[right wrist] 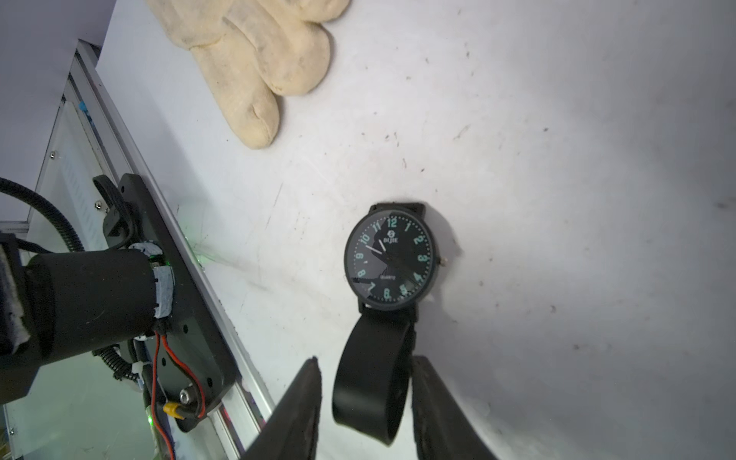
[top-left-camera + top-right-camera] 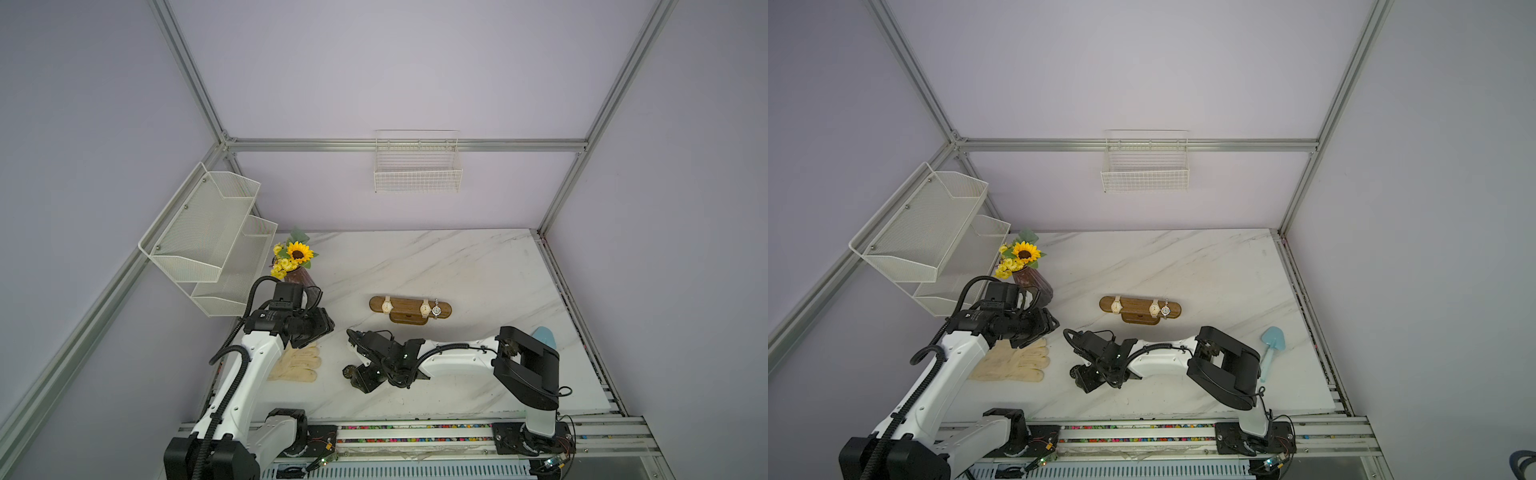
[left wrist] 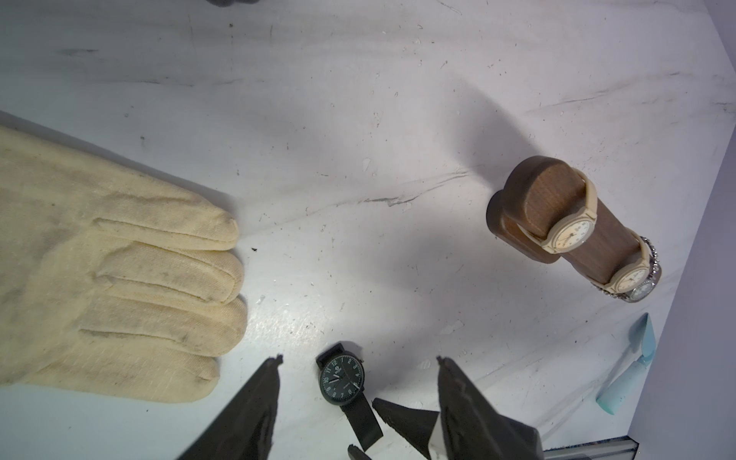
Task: Place watch on stand
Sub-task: Pick up the watch at the center of the board.
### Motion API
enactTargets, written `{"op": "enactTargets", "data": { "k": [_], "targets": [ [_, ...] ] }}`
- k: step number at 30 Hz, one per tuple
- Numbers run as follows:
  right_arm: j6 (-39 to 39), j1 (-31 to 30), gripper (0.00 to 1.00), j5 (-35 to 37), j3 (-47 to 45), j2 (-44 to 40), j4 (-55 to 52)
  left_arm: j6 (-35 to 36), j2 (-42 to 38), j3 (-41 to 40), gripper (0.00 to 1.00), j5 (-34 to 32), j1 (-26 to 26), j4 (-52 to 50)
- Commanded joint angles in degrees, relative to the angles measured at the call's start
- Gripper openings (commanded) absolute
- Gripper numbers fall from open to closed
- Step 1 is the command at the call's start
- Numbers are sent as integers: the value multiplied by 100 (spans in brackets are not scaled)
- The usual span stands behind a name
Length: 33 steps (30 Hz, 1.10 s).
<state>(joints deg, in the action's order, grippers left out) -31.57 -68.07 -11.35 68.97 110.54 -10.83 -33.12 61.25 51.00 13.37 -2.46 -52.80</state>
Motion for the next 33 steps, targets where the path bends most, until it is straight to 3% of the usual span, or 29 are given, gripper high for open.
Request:
{"op": "enactTargets", "data": {
  "k": [1,9,15,19,24,33],
  "targets": [
    [47,-35,39,-286,28,13,48,175,33,-173,63,262,78,197],
    [-107,9,29,-890,-54,238,338,189,71,-198,63,325,105,252],
    [-106,127,7,-1000,-92,245,402,209,105,-204,63,416,115,284],
    [8,256,0,-993,-238,96,549,201,115,-198,63,532,114,326],
    [328,463,0,-1131,-226,-94,615,191,174,-171,63,719,123,406],
    [1826,921,0,-1062,97,-979,680,-112,-90,37,65,2044,135,678]
  ]
}}
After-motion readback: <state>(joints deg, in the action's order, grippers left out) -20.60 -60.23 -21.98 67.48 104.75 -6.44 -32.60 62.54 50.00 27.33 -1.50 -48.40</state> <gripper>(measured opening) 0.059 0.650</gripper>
